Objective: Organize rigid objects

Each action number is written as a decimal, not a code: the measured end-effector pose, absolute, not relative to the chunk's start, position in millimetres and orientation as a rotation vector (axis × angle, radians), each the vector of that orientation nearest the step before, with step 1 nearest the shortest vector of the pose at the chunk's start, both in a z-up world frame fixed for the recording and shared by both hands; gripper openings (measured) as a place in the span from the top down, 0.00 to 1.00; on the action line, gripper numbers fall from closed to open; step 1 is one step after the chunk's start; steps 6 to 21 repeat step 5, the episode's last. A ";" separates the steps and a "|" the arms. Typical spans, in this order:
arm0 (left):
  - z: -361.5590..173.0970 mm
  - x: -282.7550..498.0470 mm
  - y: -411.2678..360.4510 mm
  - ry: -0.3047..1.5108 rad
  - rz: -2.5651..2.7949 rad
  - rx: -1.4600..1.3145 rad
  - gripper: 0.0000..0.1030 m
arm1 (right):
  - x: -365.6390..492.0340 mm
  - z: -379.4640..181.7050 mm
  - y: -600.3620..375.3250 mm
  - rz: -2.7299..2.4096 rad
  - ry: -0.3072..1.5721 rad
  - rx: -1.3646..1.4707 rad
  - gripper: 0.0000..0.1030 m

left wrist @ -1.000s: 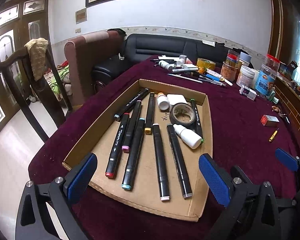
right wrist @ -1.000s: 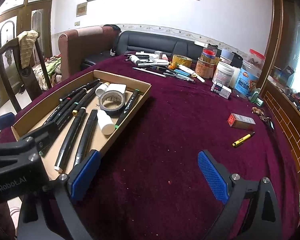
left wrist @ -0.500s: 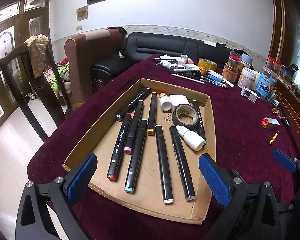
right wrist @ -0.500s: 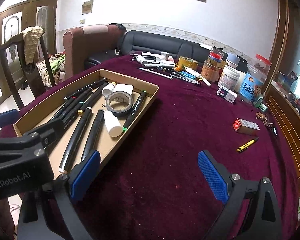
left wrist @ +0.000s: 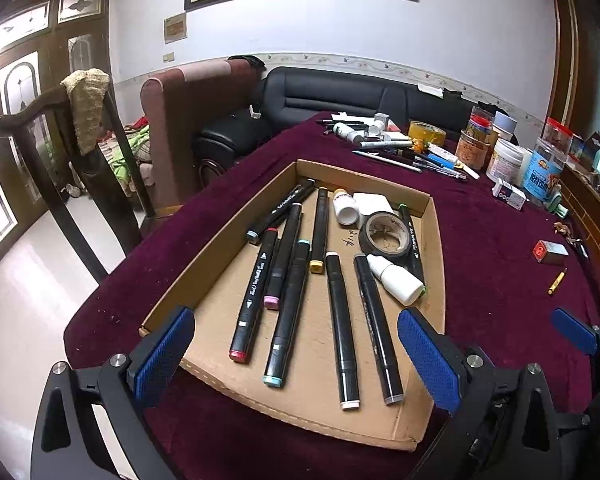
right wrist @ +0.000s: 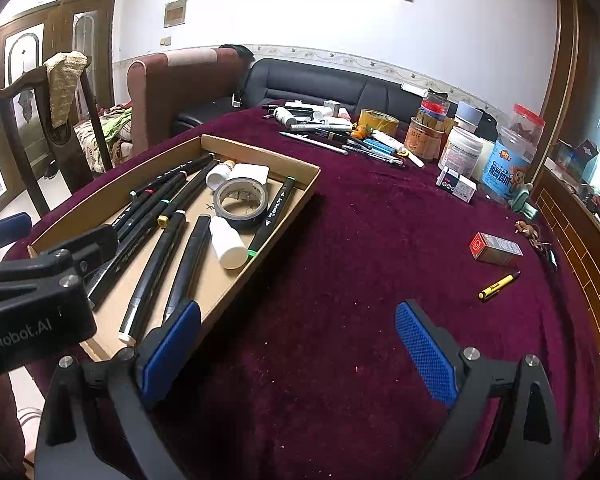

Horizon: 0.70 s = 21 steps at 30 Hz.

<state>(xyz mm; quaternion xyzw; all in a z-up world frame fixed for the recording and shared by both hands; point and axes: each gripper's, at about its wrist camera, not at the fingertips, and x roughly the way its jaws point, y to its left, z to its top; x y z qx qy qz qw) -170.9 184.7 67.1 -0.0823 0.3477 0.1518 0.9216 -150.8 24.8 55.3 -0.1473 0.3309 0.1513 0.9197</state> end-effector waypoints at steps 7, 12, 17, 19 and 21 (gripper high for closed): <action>66.4 -171.8 185.6 0.721 0.320 -0.176 0.00 | -154.5 54.9 25.5 0.319 0.677 -0.300 0.05; 66.4 -171.8 185.6 0.721 0.320 -0.176 0.00 | -154.5 54.9 25.5 0.319 0.677 -0.300 0.05; 66.4 -171.8 185.6 0.721 0.320 -0.176 0.00 | -154.5 54.9 25.5 0.319 0.677 -0.300 0.05; 66.4 -171.8 185.6 0.721 0.320 -0.176 0.00 | -154.5 54.9 25.5 0.319 0.677 -0.300 0.05; 66.4 -171.8 185.6 0.721 0.320 -0.176 0.00 | -154.5 54.9 25.5 0.319 0.677 -0.300 0.05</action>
